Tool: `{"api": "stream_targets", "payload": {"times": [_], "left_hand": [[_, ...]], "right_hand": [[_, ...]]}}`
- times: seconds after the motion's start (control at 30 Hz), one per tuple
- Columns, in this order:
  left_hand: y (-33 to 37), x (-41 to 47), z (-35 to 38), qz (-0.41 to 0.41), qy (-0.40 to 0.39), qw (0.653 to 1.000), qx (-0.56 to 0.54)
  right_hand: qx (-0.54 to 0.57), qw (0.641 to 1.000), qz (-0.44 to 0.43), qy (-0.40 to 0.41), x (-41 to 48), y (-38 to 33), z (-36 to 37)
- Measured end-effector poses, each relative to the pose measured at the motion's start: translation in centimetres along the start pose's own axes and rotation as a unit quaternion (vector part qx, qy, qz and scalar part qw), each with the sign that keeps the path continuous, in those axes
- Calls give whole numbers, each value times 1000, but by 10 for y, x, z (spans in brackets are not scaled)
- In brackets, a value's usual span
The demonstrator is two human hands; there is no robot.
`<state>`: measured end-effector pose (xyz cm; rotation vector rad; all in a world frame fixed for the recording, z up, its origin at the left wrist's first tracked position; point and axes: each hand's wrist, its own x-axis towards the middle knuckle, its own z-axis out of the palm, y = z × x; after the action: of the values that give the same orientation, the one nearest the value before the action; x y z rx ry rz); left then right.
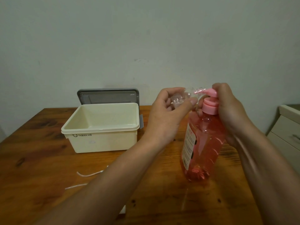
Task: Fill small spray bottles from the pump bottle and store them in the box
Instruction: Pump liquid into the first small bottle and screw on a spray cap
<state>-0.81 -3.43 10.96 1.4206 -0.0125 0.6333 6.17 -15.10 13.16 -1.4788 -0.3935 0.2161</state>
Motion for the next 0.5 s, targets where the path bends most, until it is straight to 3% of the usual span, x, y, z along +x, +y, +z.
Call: {"api": "stream_targets", "payload": {"times": [0.5], "left_hand": [[0, 3, 1, 21, -20, 998, 47]], "right_hand": [[-18, 1000, -11, 3, 1, 1, -1]]}}
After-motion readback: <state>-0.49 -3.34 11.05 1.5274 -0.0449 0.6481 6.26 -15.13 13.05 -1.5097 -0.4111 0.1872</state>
